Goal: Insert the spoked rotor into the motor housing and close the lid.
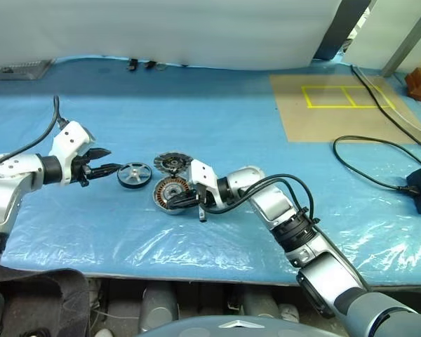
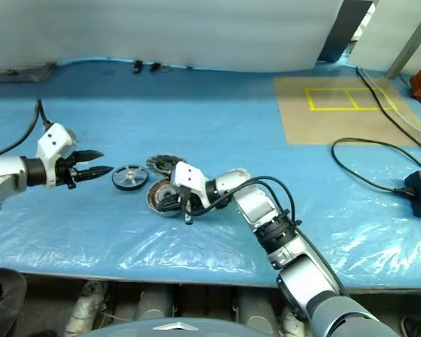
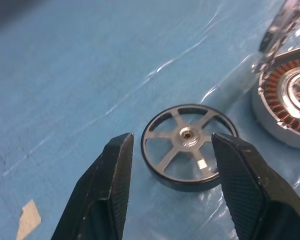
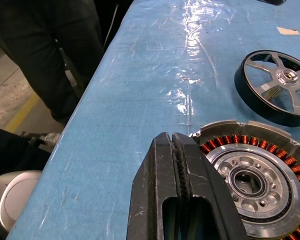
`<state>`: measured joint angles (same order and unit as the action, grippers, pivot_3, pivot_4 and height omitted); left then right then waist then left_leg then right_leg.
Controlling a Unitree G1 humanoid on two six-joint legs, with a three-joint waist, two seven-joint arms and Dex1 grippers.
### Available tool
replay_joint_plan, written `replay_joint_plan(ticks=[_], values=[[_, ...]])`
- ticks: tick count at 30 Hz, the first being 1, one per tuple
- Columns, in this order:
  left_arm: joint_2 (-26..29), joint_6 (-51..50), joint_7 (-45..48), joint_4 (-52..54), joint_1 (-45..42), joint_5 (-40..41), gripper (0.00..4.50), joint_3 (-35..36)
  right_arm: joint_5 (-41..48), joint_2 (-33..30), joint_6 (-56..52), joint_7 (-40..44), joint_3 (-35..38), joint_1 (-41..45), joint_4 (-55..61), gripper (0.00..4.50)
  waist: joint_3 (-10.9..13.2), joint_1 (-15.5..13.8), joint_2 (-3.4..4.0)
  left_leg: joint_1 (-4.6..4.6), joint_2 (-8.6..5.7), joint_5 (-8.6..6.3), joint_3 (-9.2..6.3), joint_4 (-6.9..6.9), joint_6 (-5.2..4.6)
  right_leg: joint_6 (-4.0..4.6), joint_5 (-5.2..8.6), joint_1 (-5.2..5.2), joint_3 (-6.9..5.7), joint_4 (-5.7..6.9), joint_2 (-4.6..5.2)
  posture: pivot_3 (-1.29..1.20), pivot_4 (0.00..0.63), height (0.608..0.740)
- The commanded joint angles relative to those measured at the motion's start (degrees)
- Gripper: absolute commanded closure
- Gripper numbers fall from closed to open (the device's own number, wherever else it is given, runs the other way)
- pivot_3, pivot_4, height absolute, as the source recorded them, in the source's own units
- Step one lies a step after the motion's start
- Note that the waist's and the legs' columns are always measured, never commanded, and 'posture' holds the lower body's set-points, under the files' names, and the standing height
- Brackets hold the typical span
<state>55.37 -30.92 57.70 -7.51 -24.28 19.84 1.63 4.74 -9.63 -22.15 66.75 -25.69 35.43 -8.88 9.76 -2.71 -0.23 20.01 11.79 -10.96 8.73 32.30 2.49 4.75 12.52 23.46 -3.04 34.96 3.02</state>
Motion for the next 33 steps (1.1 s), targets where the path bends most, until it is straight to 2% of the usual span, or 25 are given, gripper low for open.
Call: replay_joint_plan(ticks=[1,14,20,33], values=[[-2.0,-1.1,1.9,-3.5,-4.7,-1.5,1.90,-2.6,1.5,0.2,-0.6,-1.1,0.5,0.0,2.4,4.50,0.0,0.0,0.00,0.01,-0.01,0.00,0.00,0.00,0.00,0.00,0.00,0.00,0.00,0.00,0.01,0.00,0.150,0.740],[-4.3,12.1,5.8,-12.1,-10.6,-14.3,1.90,-11.8,1.8,-0.2,-0.8,-2.9,0.5,-0.3,3.3,4.50,0.0,0.2,-0.02,0.08,0.00,0.01,-0.10,-0.06,0.01,0.00,0.00,0.02,-0.03,-0.09,0.00,0.00,0.150,0.740],[-5.6,14.6,7.4,-11.7,-10.5,-16.1,1.90,-12.4,2.0,0.3,-0.8,-3.6,0.3,-0.5,3.3,4.50,0.0,0.0,-0.02,0.10,0.00,0.01,-0.10,-0.06,0.02,0.00,0.00,0.02,-0.04,-0.10,0.00,0.00,0.150,0.740],[-3.3,16.8,12.3,-8.1,-8.3,-20.8,1.90,-14.0,2.0,0.8,-0.4,-4.4,0.3,-0.4,2.5,4.50,0.0,0.1,-0.02,0.09,0.00,0.01,-0.10,-0.08,0.02,0.00,0.00,0.02,-0.05,-0.10,0.01,0.00,0.150,0.740]])
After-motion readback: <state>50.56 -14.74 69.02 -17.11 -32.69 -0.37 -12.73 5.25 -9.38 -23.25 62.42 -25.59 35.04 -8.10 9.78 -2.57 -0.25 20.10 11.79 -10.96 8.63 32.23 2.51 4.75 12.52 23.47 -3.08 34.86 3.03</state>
